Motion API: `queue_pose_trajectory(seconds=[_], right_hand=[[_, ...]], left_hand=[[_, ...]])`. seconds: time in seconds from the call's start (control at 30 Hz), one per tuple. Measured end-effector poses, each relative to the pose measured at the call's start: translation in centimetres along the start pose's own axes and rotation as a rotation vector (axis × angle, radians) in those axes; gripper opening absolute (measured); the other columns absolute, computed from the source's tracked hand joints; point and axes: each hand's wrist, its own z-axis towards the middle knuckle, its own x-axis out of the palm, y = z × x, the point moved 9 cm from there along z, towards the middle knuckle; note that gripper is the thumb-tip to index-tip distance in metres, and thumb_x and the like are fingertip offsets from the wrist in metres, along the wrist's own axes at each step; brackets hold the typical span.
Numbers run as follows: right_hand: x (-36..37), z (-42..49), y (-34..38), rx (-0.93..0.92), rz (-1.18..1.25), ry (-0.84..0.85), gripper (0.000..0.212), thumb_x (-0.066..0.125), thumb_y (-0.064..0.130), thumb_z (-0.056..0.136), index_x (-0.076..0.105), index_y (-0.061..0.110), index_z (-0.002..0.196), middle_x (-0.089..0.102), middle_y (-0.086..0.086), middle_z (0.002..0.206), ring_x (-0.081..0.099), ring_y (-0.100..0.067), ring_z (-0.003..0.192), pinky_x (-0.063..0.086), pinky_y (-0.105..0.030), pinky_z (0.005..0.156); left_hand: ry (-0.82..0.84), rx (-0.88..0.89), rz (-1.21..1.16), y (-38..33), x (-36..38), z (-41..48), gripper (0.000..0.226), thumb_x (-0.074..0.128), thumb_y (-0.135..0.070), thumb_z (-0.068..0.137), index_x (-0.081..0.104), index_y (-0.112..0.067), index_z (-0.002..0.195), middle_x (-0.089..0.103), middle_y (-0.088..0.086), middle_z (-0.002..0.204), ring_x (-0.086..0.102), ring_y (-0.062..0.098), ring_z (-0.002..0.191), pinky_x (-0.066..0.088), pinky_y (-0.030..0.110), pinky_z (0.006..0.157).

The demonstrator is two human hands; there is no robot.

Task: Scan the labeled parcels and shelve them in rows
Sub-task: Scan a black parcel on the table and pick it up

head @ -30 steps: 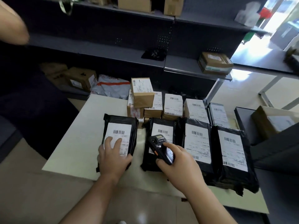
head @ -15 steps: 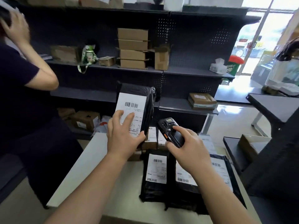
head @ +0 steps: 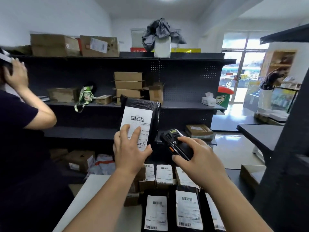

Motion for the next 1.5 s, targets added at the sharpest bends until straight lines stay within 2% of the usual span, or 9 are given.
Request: queue_pose_trajectory(seconds=[0.13, 0.3, 0.53, 0.7, 0.87, 1.03, 1.27, 1.37, 1.5], right_hand=[[-0.8, -0.1, 0.0, -0.006, 0.019, -0.002, 0.055, 0.066, 0.050, 0.078, 0.051, 0.046, 0.131, 0.054, 0.017, 0.121, 0.052, -0.009, 0.105, 0.044, -0.027, 0.083], [-1.3, -0.4, 0.1, -0.006, -0.025, 0.060, 0.055, 0.065, 0.052, 0.077, 0.050, 0.049, 0.130, 0.053, 0.019, 0.116, 0.050, -0.006, 0.101, 0.040, -0.025, 0.079], [-1.4, -0.8, 0.8, -0.057, -0.107, 0.134, 0.056, 0.064, 0.053, 0.076, 0.050, 0.051, 0.130, 0.044, 0.024, 0.106, 0.051, -0.007, 0.107, 0.044, -0.025, 0.083], [-1.6, -0.9, 1.1, -0.075, -0.122, 0.157, 0.054, 0.064, 0.052, 0.077, 0.050, 0.051, 0.130, 0.050, 0.023, 0.112, 0.050, -0.006, 0.111, 0.046, -0.026, 0.088], [-1.6, -1.1, 1.2, -0.102, -0.138, 0.184, 0.054, 0.062, 0.051, 0.078, 0.050, 0.050, 0.130, 0.055, 0.020, 0.119, 0.051, -0.008, 0.110, 0.043, -0.025, 0.082], [-1.6, -1.3, 0.9, -0.131, -0.117, 0.193, 0.055, 0.062, 0.050, 0.078, 0.050, 0.048, 0.131, 0.055, 0.018, 0.119, 0.052, -0.009, 0.109, 0.046, -0.026, 0.087], [-0.8, -1.8, -2.1, -0.115, -0.027, 0.101, 0.053, 0.062, 0.049, 0.082, 0.048, 0.049, 0.133, 0.049, 0.022, 0.124, 0.050, -0.005, 0.107, 0.042, -0.022, 0.079], [-0.5, -3.0, -4.2, -0.063, 0.063, 0.018, 0.055, 0.066, 0.047, 0.081, 0.050, 0.044, 0.133, 0.052, 0.018, 0.123, 0.053, -0.008, 0.106, 0.047, -0.025, 0.080], [-2.1, -7.0, -6.0, -0.006, 0.093, -0.062, 0.055, 0.066, 0.050, 0.080, 0.050, 0.044, 0.133, 0.053, 0.019, 0.122, 0.056, -0.010, 0.106, 0.052, -0.032, 0.083]], left_hand=[[-0.003, 0.004, 0.013, -0.5, 1.1, 0.0, 0.067, 0.078, -0.046, 0.071, 0.056, -0.027, 0.132, 0.029, 0.001, 0.146, 0.027, 0.028, 0.133, 0.039, 0.053, 0.101], [-0.011, 0.006, 0.013, -1.2, 1.8, 0.1, 0.067, 0.080, -0.045, 0.070, 0.057, -0.027, 0.131, 0.030, 0.003, 0.146, 0.028, 0.032, 0.133, 0.038, 0.055, 0.101], [-0.012, -0.005, 0.029, -0.9, 2.8, 0.1, 0.067, 0.082, -0.047, 0.070, 0.059, -0.026, 0.129, 0.033, 0.005, 0.145, 0.031, 0.034, 0.132, 0.040, 0.057, 0.098], [-0.017, -0.012, 0.050, -0.7, 2.8, -0.1, 0.067, 0.082, -0.047, 0.070, 0.059, -0.026, 0.129, 0.033, 0.005, 0.145, 0.030, 0.033, 0.132, 0.041, 0.057, 0.098], [-0.019, -0.017, 0.071, -0.5, 2.6, -0.5, 0.066, 0.082, -0.044, 0.070, 0.060, -0.025, 0.129, 0.034, 0.005, 0.145, 0.031, 0.035, 0.131, 0.040, 0.057, 0.099], [-0.032, -0.019, 0.095, -0.6, 2.0, -1.1, 0.065, 0.082, -0.044, 0.069, 0.060, -0.025, 0.128, 0.034, 0.006, 0.144, 0.032, 0.036, 0.129, 0.040, 0.059, 0.097], [-0.011, -0.051, 0.063, -1.0, 0.1, -3.4, 0.063, 0.080, -0.042, 0.070, 0.059, -0.028, 0.128, 0.033, 0.001, 0.145, 0.030, 0.029, 0.131, 0.042, 0.053, 0.100], [0.037, -0.055, -0.002, -1.8, -1.3, -4.9, 0.062, 0.080, -0.041, 0.072, 0.059, -0.027, 0.129, 0.032, -0.002, 0.145, 0.028, 0.024, 0.132, 0.039, 0.048, 0.106], [0.061, -0.034, -0.100, -4.3, -3.6, -7.5, 0.060, 0.080, -0.040, 0.073, 0.057, -0.030, 0.128, 0.029, -0.006, 0.146, 0.026, 0.019, 0.134, 0.041, 0.043, 0.105]])
